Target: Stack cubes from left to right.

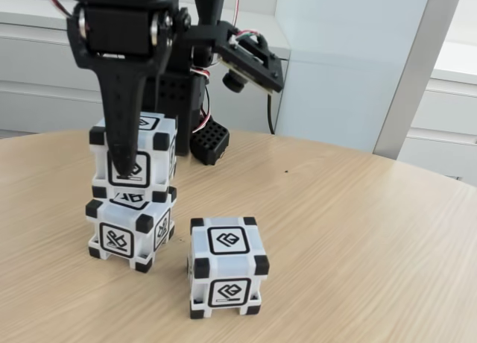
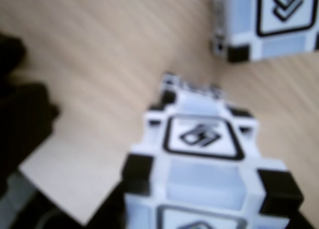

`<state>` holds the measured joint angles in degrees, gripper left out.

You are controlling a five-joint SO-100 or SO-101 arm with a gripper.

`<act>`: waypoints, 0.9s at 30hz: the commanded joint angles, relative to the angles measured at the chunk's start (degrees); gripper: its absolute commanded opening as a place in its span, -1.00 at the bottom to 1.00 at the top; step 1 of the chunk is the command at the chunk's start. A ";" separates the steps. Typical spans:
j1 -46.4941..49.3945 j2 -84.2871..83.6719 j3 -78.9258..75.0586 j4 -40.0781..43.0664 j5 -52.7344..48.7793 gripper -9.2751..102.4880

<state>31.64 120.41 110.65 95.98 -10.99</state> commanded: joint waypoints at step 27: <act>-25.05 4.92 -1.32 -0.44 -3.69 -0.12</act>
<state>9.49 124.45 110.65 95.98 -14.06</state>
